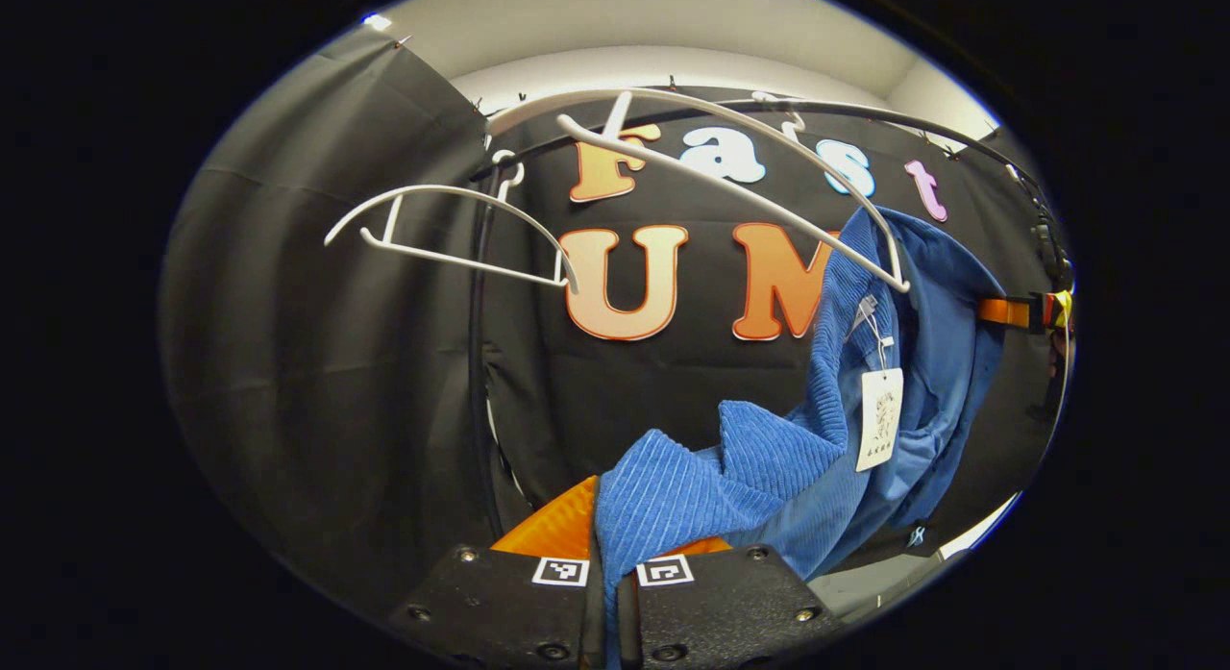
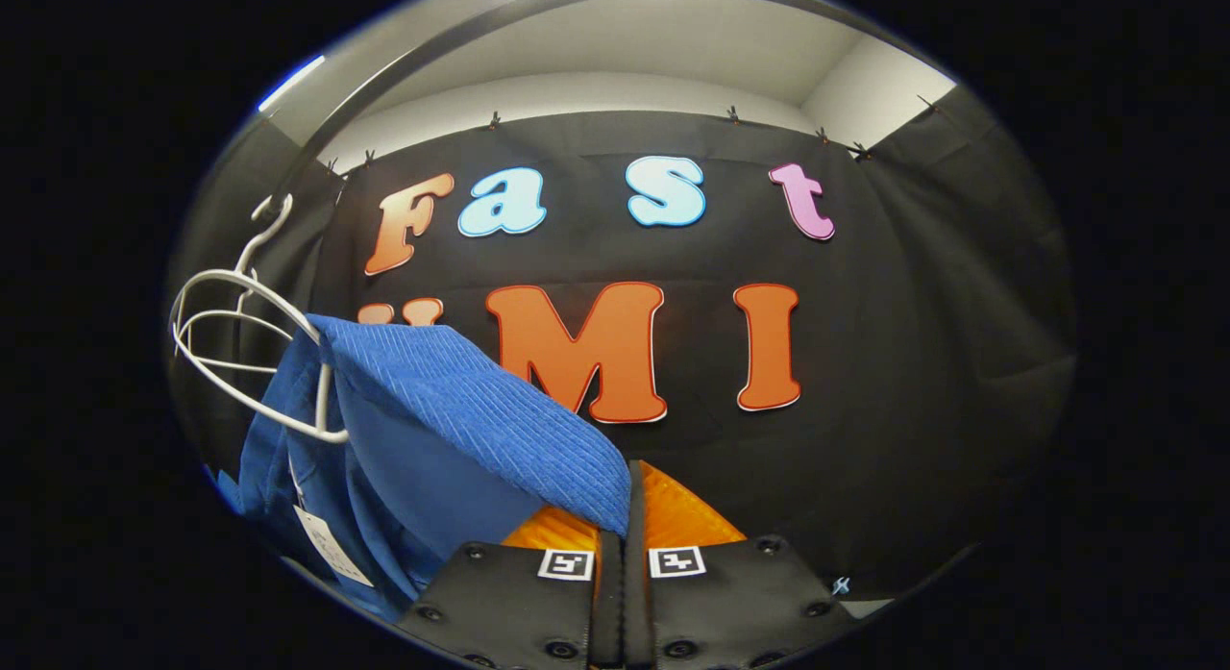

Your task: Grasp the clothes on the hanger with both hands and then place them into the laundry hamper below.

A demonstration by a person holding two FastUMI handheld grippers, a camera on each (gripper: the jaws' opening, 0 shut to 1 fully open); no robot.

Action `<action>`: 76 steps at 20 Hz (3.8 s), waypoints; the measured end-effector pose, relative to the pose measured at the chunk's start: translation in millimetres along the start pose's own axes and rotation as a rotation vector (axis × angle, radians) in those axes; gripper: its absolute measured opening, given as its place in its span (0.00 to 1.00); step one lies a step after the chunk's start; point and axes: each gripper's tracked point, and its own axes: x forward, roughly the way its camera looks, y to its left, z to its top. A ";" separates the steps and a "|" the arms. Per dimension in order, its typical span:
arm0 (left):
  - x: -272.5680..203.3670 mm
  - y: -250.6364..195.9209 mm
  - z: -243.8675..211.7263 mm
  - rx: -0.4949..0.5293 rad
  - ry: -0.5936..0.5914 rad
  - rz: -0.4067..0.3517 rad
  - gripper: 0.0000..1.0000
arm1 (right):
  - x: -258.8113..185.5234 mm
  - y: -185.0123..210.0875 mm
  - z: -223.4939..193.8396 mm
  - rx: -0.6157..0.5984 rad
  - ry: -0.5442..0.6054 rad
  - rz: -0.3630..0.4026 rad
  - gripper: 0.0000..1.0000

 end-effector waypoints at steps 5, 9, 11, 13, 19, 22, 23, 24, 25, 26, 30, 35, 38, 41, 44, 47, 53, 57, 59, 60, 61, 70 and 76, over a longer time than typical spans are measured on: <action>-7.0 -12.7 -9.6 0.003 0.010 -0.017 0.07 | -6.5 -9.4 -25.4 -0.022 0.055 -0.024 0.08; -9.9 -15.6 -17.5 -0.004 0.025 -0.024 0.07 | -22.9 -9.5 -32.4 -0.024 0.060 -0.003 0.03; -10.3 -19.0 -24.8 -0.020 0.043 -0.029 0.07 | -30.4 -11.0 -44.1 -0.021 0.090 0.011 0.07; -11.3 -23.2 -33.1 -0.022 0.064 -0.031 0.07 | -37.0 -7.7 -54.0 -0.002 0.112 0.035 0.08; -1.1 -47.4 -58.0 -0.067 0.142 -0.073 0.07 | -62.3 30.3 -93.9 0.017 0.214 0.166 0.08; 10.7 -75.2 -72.4 -0.079 0.179 -0.120 0.07 | -77.0 70.2 -120.2 -0.013 0.275 0.274 0.08; 14.3 -83.2 -81.7 -0.073 0.201 -0.136 0.07 | -82.4 85.3 -132.2 -0.024 0.302 0.311 0.08; 17.3 -94.8 -91.6 -0.077 0.225 -0.157 0.07 | -88.2 101.9 -145.2 -0.027 0.330 0.351 0.08; 17.5 -106.7 -101.8 -0.086 0.253 -0.183 0.07 | -95.3 118.5 -159.6 -0.024 0.364 0.391 0.08; 17.7 -118.8 -114.2 -0.095 0.286 -0.205 0.07 | -104.2 133.6 -175.3 -0.016 0.401 0.429 0.08; 3.7 -148.1 -175.2 -0.096 0.433 -0.251 0.05 | -134.0 175.3 -248.9 -0.014 0.573 0.516 0.08; -33.0 -178.4 -257.1 -0.139 0.667 -0.343 0.05 | -178.5 184.3 -345.2 0.014 0.860 0.510 0.10; -57.1 -179.2 -288.7 -0.208 0.779 -0.319 0.06 | -202.8 179.5 -374.9 0.032 0.956 0.481 0.10; -69.3 -177.9 -303.8 -0.249 0.851 -0.279 0.06 | -219.4 164.0 -386.8 0.040 0.998 0.458 0.12; -85.5 -173.2 -312.6 -0.221 0.921 -0.284 0.09 | -229.3 157.5 -402.3 0.049 1.041 0.444 0.15; -98.6 -165.0 -329.8 -0.197 0.962 -0.250 0.20 | -244.5 151.2 -413.4 0.053 1.088 0.432 0.13; -112.6 -143.9 -335.0 -0.198 0.963 -0.153 1.00 | -276.9 138.9 -421.0 0.067 1.122 0.438 0.94; -115.5 -141.4 -334.7 -0.226 0.958 -0.133 0.97 | -287.9 134.6 -423.8 0.087 1.128 0.418 0.99; -116.6 -139.8 -334.2 -0.223 0.949 -0.137 0.97 | -284.9 136.9 -421.9 0.089 1.122 0.413 0.99; -116.9 -138.9 -333.8 -0.217 0.947 -0.140 0.98 | -284.3 138.8 -420.0 0.091 1.118 0.414 0.99; -118.3 -136.2 -332.8 -0.209 0.945 -0.145 0.98 | -283.4 141.5 -418.3 0.092 1.115 0.417 0.99; -108.2 -131.9 -307.4 -0.194 0.841 -0.146 0.97 | -274.0 150.9 -387.9 0.115 1.043 0.428 0.99; -89.0 -123.2 -259.8 -0.209 0.689 -0.136 0.97 | -248.6 149.5 -324.0 0.109 0.888 0.429 0.98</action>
